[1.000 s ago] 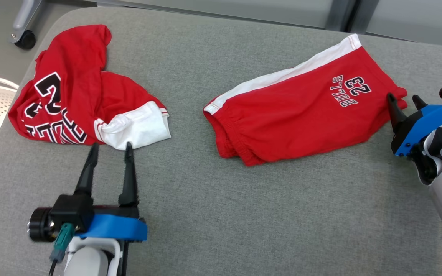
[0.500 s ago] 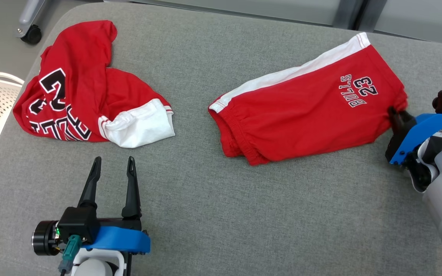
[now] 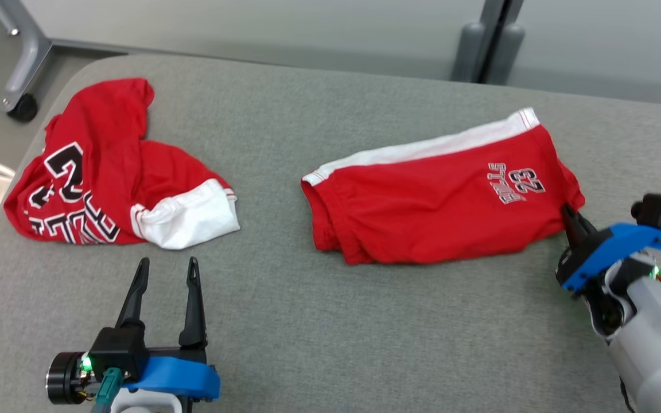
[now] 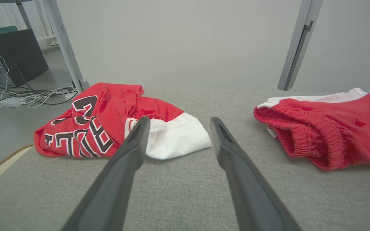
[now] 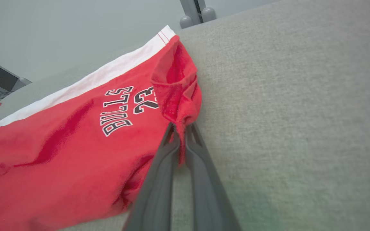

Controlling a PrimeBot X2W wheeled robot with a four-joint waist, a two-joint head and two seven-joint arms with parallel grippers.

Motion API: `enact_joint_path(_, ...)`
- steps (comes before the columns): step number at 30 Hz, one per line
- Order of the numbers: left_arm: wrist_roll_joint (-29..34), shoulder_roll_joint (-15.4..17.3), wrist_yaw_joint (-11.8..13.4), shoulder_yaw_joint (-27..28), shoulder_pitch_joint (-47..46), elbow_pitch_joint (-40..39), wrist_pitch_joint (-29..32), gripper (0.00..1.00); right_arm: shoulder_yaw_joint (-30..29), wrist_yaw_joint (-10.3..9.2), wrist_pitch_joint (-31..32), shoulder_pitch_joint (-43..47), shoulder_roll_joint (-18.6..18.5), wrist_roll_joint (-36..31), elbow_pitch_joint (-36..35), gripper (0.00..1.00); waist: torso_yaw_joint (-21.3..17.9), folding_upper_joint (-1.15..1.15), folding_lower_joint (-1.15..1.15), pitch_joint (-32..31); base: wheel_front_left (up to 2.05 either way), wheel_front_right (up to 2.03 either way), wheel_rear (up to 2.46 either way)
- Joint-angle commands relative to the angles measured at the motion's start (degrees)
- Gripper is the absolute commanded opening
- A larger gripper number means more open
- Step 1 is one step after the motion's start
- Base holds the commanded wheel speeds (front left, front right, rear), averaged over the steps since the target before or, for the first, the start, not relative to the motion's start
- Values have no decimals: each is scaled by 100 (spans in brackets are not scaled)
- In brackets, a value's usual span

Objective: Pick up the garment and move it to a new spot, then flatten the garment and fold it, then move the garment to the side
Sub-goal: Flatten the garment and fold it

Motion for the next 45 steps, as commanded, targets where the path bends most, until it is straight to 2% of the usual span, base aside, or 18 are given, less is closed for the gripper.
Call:
enact_joint_path(1,44,-8,-7,56,50,3,-17,100,-26,1,-49,203,-84,103,-83,0,-220,0,1,-231,0,0,0)
enact_joint_path(10,186,-7,-76,283,384,-22,-17,100,-282,2,-342,1549,-466,1026,-950,0,-618,0,1,-570,0,0,0)
enact_joint_path(14,210,-8,-97,343,398,-24,-17,100,-389,2,-430,2036,-623,1237,-1185,0,-668,0,1,-577,0,0,0)
enact_joint_path(18,224,-9,-95,415,420,-63,-17,100,-442,2,-475,2123,-693,1306,-1287,0,-731,0,1,-545,0,0,0)
enact_joint_path(25,238,-8,-114,424,421,-5,-17,100,-401,2,-562,1836,-502,1197,-1665,0,-748,0,1,-614,0,0,0)
enact_joint_path(33,199,-10,-122,399,456,-9,-17,100,-44,2,-589,1644,-224,849,-2712,0,-663,0,1,-729,0,0,0)
enact_joint_path(40,130,-9,-80,339,471,-26,-17,100,529,2,-365,1707,143,510,-3414,0,-473,0,1,-762,0,0,0)
enact_joint_path(45,97,-10,-79,279,493,-17,-17,100,975,2,-204,2064,323,195,-3500,0,-298,0,1,-758,0,0,0)
